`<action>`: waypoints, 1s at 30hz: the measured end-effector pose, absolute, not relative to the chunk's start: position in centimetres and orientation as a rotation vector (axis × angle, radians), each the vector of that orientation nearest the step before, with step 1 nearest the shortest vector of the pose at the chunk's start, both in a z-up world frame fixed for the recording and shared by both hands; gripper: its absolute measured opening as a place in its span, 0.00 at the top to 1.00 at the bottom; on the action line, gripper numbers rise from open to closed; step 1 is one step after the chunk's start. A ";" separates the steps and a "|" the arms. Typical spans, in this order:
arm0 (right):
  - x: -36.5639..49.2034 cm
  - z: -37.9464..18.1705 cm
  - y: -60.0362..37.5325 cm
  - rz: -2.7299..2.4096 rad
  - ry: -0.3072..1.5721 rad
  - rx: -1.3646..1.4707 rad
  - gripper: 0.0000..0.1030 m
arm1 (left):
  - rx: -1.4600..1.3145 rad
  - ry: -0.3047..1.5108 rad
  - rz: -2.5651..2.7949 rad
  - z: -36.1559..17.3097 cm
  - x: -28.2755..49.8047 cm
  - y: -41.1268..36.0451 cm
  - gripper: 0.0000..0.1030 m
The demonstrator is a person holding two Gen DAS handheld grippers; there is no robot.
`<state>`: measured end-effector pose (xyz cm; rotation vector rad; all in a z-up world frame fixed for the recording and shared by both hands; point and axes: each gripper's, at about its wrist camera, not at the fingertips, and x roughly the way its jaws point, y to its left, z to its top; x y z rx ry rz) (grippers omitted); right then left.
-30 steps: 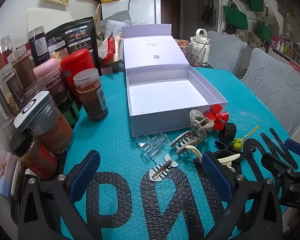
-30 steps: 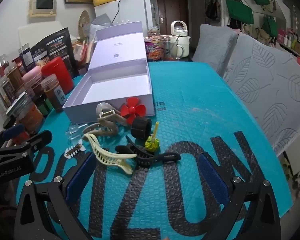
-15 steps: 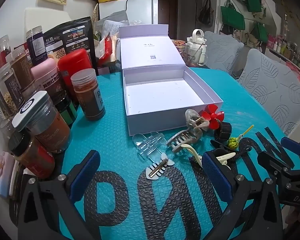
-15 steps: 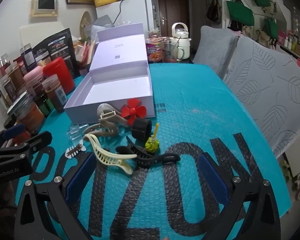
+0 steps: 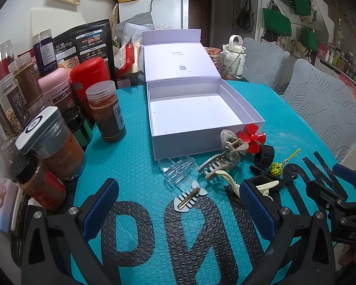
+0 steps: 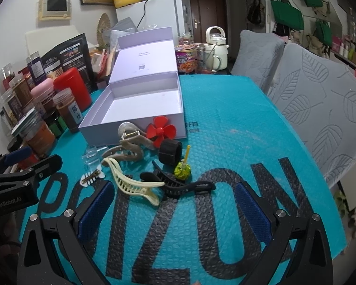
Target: Organize rigid objects
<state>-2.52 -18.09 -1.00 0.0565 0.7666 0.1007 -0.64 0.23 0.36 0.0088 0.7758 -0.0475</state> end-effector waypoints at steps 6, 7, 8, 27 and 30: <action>-2.5 -1.0 -18.1 0.101 0.768 0.058 0.00 | 0.006 0.783 -0.049 0.2 -0.6 0.3 0.00; -2.6 -1.0 -18.1 0.101 0.768 0.057 0.00 | 0.006 0.784 -0.049 0.2 -0.6 0.3 0.00; -2.6 -0.9 -18.1 0.101 0.769 0.056 0.00 | 0.006 0.784 -0.049 0.2 -0.6 0.3 0.00; -2.8 -1.1 -17.8 0.102 0.767 0.049 0.00 | 0.004 0.785 -0.048 0.1 -1.0 0.4 0.00; -3.0 -1.1 -17.7 0.104 0.767 0.046 0.00 | 0.006 0.783 -0.048 0.1 -1.1 0.4 0.00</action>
